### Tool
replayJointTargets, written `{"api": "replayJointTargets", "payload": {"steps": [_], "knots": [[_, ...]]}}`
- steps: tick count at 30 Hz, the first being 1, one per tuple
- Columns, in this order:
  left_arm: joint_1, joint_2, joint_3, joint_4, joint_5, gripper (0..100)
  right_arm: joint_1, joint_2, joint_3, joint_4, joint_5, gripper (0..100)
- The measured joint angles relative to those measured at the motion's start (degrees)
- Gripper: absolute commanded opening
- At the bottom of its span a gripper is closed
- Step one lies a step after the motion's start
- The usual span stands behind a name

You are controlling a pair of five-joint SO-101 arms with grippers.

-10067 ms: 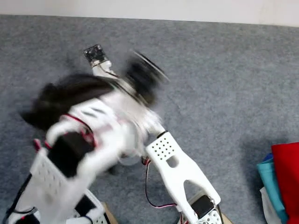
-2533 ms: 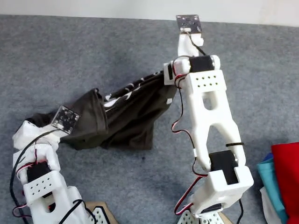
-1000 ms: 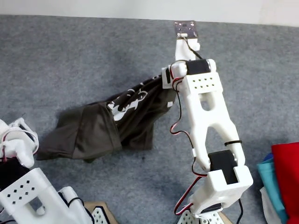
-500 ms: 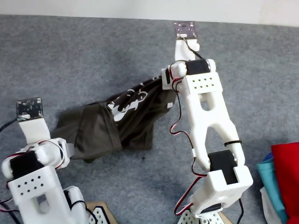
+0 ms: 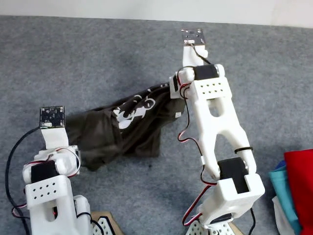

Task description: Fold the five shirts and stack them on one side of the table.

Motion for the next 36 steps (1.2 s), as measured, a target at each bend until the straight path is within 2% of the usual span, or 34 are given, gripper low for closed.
{"api": "replayJointTargets", "payload": {"steps": [7, 10, 15, 17, 21, 24, 32, 34, 36], "knots": [[-0.09, 0.0, 0.88, -7.03, 1.49, 1, 0.0, 0.0, 0.0, 0.0, 0.0, 0.6], [-4.48, 0.0, 0.88, -14.51, 8.18, 1, 0.0, 0.0, 0.0, 0.0, 0.0, 0.6], [-13.36, 0.09, 1.05, -32.53, 22.24, 1, 0.0, 0.0, 0.0, 0.0, 0.0, 0.6], [-16.09, 0.09, 1.05, -38.15, 26.46, 5, 0.0, 0.0, 0.0, 0.0, 0.0, 0.6], [-19.6, 0.09, 1.05, -45.54, 31.47, 20, -0.18, 0.0, 0.62, 0.0, 0.0, 0.6], [-21.63, 0.09, 1.05, -47.82, 33.32, 27, -0.18, 0.0, 3.87, -2.73, 0.0, 0.6], [-21.71, 0.09, 2.11, -48.18, 33.23, 28, -0.35, 0.0, 5.71, -4.4, 0.0, 0.6], [-21.71, 0.09, 2.81, -46.51, 33.23, 28, -0.35, 0.0, 5.71, -4.4, 0.0, 0.6], [-20.66, -0.62, 2.46, -41.49, 33.23, 28, -0.44, 0.0, 5.71, -4.4, 0.0, 0.6]]}}
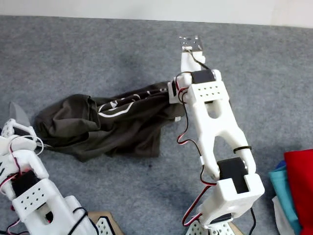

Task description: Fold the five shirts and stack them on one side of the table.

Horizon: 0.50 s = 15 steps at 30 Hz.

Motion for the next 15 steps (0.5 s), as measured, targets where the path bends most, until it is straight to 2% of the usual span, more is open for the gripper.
{"api": "replayJointTargets", "payload": {"steps": [7, 9, 15], "knots": [[11.43, -11.96, -7.3, 32.97, -8.7, 28, -0.09, 0.0, 0.0, 0.0, 0.0, 0.6], [15.38, -15.47, -7.74, 40.0, -10.81, 28, -0.09, 0.0, 0.0, 0.0, 0.0, 0.6], [26.55, -13.54, -7.38, 43.16, -15.3, 28, -0.09, 0.0, 0.0, 0.0, 0.0, 0.6]]}}
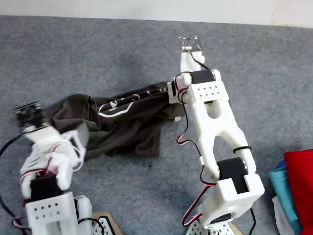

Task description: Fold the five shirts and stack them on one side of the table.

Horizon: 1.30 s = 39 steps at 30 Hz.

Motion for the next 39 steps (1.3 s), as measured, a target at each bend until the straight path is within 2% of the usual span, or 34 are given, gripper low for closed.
{"api": "replayJointTargets", "payload": {"steps": [9, 16, 20, 26, 28, 32, 36, 39], "knots": [[1.41, 15.56, -5.8, 0.44, -0.26, 28, 0.0, 0.0, 0.0, 0.0, 0.0, 0.6], [4.22, 26.9, -13.19, 5.1, -0.26, 28, 0.0, 0.0, 0.0, 0.0, 0.0, 0.6], [7.12, 32.7, -13.71, 4.31, -0.26, 28, 0.0, 0.0, 0.0, 0.0, 0.0, 0.6], [7.21, 39.03, -15.03, 3.34, -0.26, 28, 0.0, 0.0, 0.0, 0.0, 0.0, 0.6], [7.38, 40.44, -15.47, 3.16, -0.26, 25, 0.0, 0.0, 0.0, 0.0, 0.0, 0.6], [7.65, 42.99, -15.47, 2.29, -0.26, 12, 0.0, 0.0, 0.0, 0.0, 0.0, 0.6], [7.65, 45.89, -15.47, -2.9, -0.35, 1, 0.0, 0.0, 0.0, -0.18, 0.0, 0.6], [7.65, 48.97, -15.47, -6.07, -0.44, 1, 0.0, 0.0, 0.0, -0.18, 0.0, 0.6]]}}
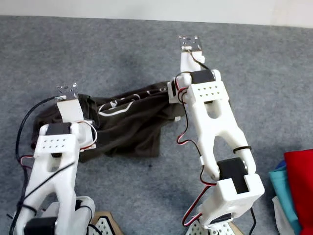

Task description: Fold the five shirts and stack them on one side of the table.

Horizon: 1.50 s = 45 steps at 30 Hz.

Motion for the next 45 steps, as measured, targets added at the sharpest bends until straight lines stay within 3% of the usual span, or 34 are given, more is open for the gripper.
{"api": "replayJointTargets", "payload": {"steps": [11, 20, 25, 30, 37, 45], "knots": [[-1.23, 2.81, -6.07, -1.49, -0.18, 1, 0.0, 0.0, 0.18, 0.0, 0.0, 0.6], [-16.26, 2.81, -17.32, -1.49, 10.55, 1, 0.0, 0.0, 0.53, 0.0, 0.0, 0.6], [-23.12, 2.81, -21.98, -1.49, 12.75, 2, 0.0, 0.0, 1.41, -0.18, 0.0, 0.6], [-20.22, 2.81, -20.04, 1.14, 9.49, 3, 0.0, 0.0, 1.41, -0.18, 0.0, 0.6], [-13.8, 3.34, -10.9, 2.29, 3.25, 25, -0.09, 0.0, 1.41, -0.18, 0.0, 0.6], [-12.04, 3.34, -8.97, 2.46, 2.73, 23, -0.09, 0.0, 1.41, -0.18, 0.0, 0.6]]}}
